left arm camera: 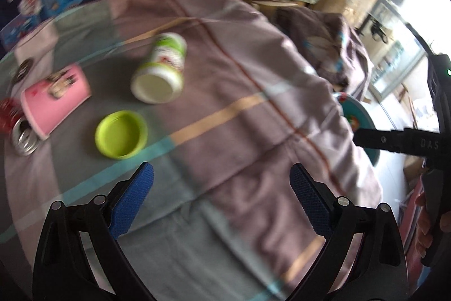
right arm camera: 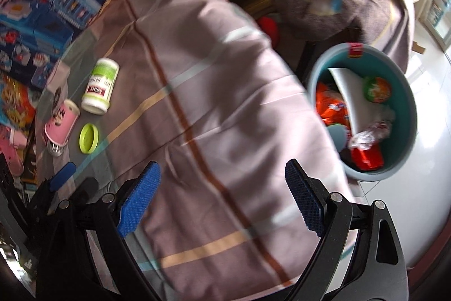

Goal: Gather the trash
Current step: 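Return both grippers to the table toward the green cap and pink cup, then grasp the lime-green cap with the left gripper while the right gripper grasps the Swisse bottle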

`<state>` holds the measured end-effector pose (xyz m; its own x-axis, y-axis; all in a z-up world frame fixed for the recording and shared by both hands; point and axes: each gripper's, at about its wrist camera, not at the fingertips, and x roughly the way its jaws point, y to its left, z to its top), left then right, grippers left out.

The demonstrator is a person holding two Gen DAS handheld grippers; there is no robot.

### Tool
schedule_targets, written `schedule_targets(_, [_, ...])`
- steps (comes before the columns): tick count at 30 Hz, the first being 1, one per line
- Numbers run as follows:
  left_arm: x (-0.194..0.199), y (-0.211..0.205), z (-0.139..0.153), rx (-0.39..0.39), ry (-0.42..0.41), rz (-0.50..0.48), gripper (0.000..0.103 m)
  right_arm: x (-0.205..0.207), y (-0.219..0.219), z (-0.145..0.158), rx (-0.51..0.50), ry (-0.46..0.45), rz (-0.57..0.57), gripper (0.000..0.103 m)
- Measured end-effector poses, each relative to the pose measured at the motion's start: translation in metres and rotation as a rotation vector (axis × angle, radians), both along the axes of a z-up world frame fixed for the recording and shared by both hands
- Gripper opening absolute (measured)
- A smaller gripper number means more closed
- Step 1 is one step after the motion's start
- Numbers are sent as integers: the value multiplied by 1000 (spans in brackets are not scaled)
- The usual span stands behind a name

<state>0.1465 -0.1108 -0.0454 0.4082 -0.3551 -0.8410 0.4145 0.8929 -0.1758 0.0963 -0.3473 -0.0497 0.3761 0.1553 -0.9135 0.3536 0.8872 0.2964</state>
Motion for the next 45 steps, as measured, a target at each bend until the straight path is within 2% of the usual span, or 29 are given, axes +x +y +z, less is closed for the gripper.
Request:
schedule_targets(3, [7, 25, -4, 5, 0, 44, 97, 10, 16, -4, 3, 15, 35, 86])
schedule_targets(9, [22, 62, -22, 67, -6, 101, 97, 25, 40, -11, -9, 35, 85, 86])
schedule_targets(16, [39, 88, -39, 59, 35, 161, 97, 42, 55, -25, 21, 67, 99, 86])
schedule_targets(27, [58, 80, -45, 50, 16, 154, 97, 64, 71, -36, 43, 77, 128, 86])
schedule_targets(36, [66, 64, -47, 126, -49, 133, 82, 78, 74, -41, 55, 88, 122, 86])
schedule_targets(45, [61, 48, -51, 186, -102, 100, 76, 90, 84, -41, 52, 91, 131, 86])
